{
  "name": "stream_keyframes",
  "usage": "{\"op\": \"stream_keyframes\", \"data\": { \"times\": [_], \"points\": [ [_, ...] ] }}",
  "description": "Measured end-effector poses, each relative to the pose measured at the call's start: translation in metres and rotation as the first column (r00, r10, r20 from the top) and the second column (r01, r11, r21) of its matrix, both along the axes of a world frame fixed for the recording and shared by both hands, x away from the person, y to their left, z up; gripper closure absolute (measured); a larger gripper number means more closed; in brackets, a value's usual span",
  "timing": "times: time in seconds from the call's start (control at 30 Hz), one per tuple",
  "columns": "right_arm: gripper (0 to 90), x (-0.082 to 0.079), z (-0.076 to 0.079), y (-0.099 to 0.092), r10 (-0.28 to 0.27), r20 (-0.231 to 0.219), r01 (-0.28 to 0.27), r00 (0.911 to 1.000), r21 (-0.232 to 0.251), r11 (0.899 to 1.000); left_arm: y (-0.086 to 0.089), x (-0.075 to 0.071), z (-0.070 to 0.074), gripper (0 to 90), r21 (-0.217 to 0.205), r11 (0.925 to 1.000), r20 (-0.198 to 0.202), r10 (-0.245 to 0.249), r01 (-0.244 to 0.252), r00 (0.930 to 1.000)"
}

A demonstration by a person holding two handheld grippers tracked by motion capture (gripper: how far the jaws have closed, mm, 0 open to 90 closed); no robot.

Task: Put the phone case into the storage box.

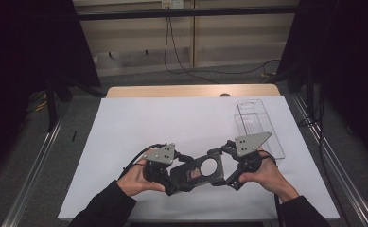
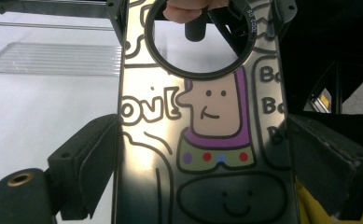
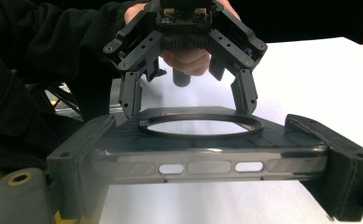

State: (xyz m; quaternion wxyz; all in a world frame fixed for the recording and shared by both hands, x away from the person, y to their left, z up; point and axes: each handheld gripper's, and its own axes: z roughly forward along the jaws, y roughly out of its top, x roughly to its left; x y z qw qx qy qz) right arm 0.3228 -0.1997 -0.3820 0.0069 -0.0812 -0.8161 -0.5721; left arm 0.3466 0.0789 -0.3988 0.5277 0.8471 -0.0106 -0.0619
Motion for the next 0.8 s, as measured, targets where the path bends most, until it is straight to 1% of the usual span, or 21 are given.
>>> {"op": "stream_keyframes", "data": {
  "times": [0.13,0.23,0.43,0.5,0.6,0.7,0.8],
  "points": [
    [11.2,-0.0001,-0.0001,0.0012,-0.005,-0.003,0.005,1.0,-0.008,1.0,0.0,0.0002,-0.0008,12.1,0.006,1.0,0.005,0.003,-0.003,1.0],
    [11.3,-0.0001,-0.0001,0.0016,-0.007,-0.005,0.007,1.0,-0.011,1.0,-0.0002,0.0003,-0.0017,12.0,0.003,1.0,0.0,0.006,-0.006,1.0],
    [11.6,-0.0005,0.0005,0.0022,-0.01,-0.001,0.01,0.9999,-0.019,1.0,-0.0013,-0.0001,-0.0031,11.0,0.001,0.9997,-0.003,0.026,-0.026,0.9997],
    [11.6,-0.0006,0.0006,0.0015,-0.013,-0.003,0.013,0.9999,-0.024,1.0,-0.0018,-0.0003,-0.0037,7.7,-0.001,0.9994,-0.007,0.034,-0.034,0.9994],
    [11.7,0.0,0.0009,0.0001,-0.02,-0.003,0.019,0.9998,-0.02,1.0,-0.0022,-0.0004,-0.0046,7.5,0.002,0.9993,-0.01,0.038,-0.038,0.9992],
    [11.7,-0.0001,0.0011,-0.0008,-0.023,-0.005,0.023,0.9997,-0.02,1.0,-0.0022,-0.0007,-0.0049,3.3,0.001,0.9987,-0.007,0.05,-0.05,0.9987],
    [11.7,0.0,0.0012,-0.001,-0.027,-0.004,0.027,0.9996,-0.023,0.999,-0.0009,-0.0001,-0.0042,3.2,-0.005,0.9978,-0.008,0.067,-0.067,0.9978]
  ]
}}
